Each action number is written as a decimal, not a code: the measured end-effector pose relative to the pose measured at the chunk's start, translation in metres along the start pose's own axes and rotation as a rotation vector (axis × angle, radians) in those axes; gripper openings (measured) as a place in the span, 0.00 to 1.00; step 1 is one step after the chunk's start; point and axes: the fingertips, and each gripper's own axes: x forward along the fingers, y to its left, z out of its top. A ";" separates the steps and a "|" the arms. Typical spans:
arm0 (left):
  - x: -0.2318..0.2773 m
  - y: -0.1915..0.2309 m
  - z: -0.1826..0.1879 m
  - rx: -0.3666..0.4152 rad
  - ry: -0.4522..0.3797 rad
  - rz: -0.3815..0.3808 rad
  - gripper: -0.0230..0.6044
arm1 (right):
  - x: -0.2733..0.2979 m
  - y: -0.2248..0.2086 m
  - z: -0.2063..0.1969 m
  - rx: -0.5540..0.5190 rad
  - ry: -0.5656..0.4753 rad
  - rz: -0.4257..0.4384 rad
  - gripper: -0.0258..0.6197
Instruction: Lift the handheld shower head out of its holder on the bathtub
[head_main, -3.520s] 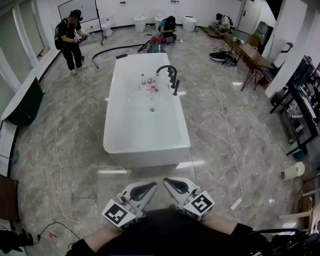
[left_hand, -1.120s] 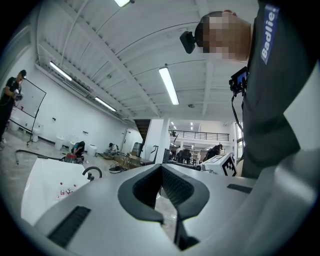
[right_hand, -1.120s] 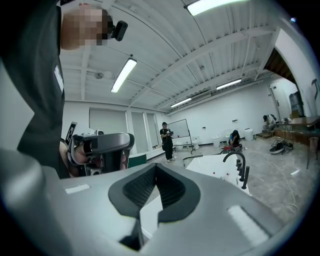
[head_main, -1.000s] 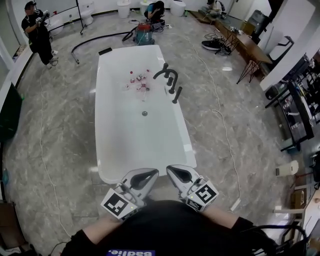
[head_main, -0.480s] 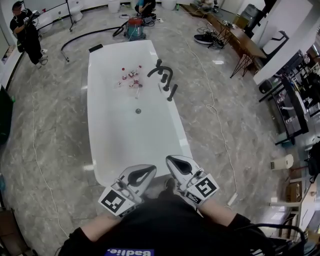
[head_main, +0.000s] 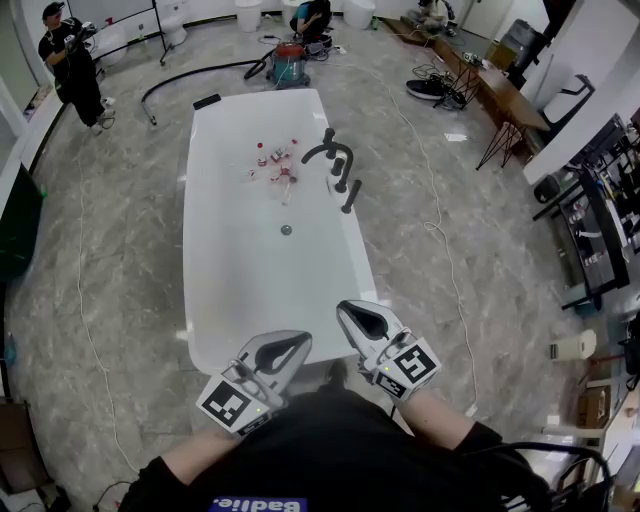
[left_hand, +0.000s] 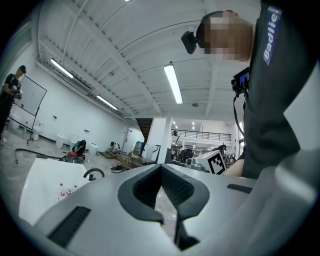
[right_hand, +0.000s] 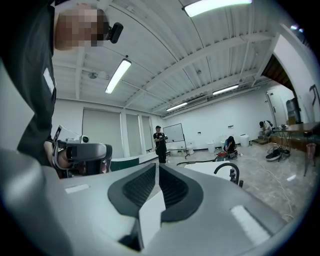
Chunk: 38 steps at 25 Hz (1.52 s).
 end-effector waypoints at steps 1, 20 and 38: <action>0.006 -0.001 0.002 0.004 -0.002 0.009 0.04 | -0.002 -0.007 0.002 0.003 -0.001 0.006 0.06; 0.073 -0.002 -0.019 -0.003 0.089 0.160 0.04 | 0.000 -0.138 -0.001 -0.014 0.035 0.076 0.17; 0.122 0.019 -0.023 -0.007 0.105 0.250 0.04 | 0.044 -0.268 -0.033 -0.054 0.133 0.044 0.27</action>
